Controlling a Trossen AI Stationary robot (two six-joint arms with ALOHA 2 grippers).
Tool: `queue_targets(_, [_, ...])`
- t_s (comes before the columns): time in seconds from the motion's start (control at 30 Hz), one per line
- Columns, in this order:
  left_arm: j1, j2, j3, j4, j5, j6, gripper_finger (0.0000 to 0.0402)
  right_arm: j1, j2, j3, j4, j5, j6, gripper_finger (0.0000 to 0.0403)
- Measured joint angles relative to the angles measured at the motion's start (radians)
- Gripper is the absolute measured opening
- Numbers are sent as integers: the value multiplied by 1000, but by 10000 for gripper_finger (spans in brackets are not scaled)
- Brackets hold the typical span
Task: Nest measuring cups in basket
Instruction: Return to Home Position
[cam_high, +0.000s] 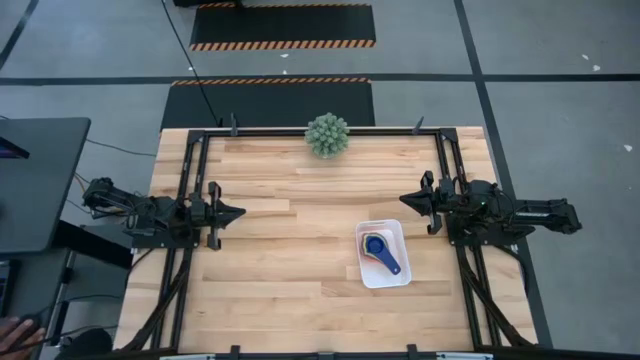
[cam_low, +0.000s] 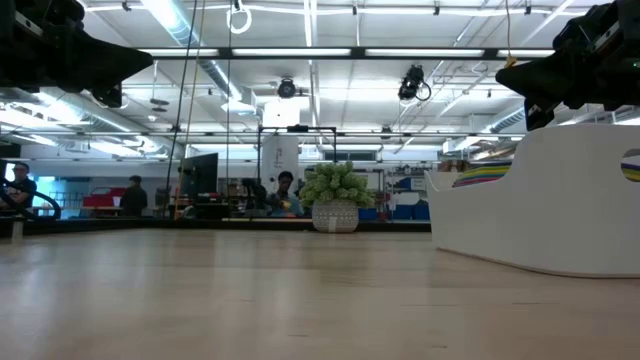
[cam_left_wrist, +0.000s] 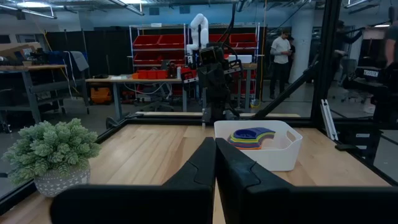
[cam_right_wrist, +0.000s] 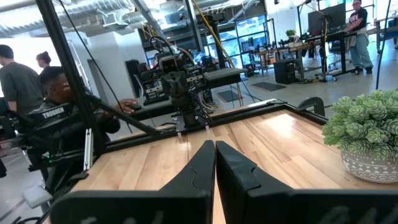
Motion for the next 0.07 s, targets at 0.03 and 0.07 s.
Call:
queue_targets(0.03, [0, 0, 0, 0, 0, 0, 16, 0, 0, 0, 0, 0, 0, 19])
queue_targets(0.07, [0, 0, 0, 0, 0, 0, 16, 0, 0, 0, 0, 0, 0, 19])
